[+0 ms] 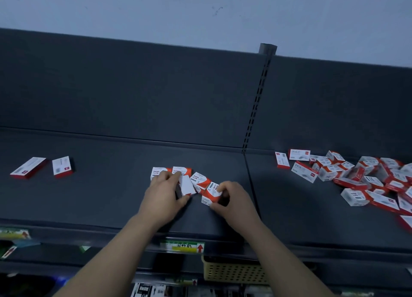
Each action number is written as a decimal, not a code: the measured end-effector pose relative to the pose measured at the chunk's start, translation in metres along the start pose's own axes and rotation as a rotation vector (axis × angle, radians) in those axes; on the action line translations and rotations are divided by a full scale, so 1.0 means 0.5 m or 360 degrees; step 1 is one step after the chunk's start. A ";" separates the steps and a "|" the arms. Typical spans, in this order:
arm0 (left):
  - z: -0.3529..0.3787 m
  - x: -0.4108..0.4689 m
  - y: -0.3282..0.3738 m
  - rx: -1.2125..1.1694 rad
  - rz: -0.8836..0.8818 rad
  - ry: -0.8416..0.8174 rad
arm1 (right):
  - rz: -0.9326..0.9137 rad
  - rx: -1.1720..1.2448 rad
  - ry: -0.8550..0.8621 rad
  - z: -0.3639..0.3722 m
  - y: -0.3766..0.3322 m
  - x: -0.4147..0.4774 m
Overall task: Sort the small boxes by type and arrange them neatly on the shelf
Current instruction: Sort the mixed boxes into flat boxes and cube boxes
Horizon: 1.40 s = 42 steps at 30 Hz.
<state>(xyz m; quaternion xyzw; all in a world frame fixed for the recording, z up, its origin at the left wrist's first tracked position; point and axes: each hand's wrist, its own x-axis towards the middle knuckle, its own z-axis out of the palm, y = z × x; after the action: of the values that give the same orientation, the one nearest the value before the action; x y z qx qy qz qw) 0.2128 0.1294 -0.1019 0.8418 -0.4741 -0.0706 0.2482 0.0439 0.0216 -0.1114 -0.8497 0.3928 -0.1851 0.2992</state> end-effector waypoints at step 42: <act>0.318 0.233 0.666 -0.0049 0.0574 -0.0243 | 0.0271 -0.0385 0.0276 -0.571 0.486 0.034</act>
<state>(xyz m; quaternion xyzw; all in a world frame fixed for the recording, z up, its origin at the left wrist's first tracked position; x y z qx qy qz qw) -0.0347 -0.1655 -0.0646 0.7316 -0.6334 -0.0959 0.2329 -0.2378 -0.2196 -0.0542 -0.8240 0.5072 -0.1829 0.1742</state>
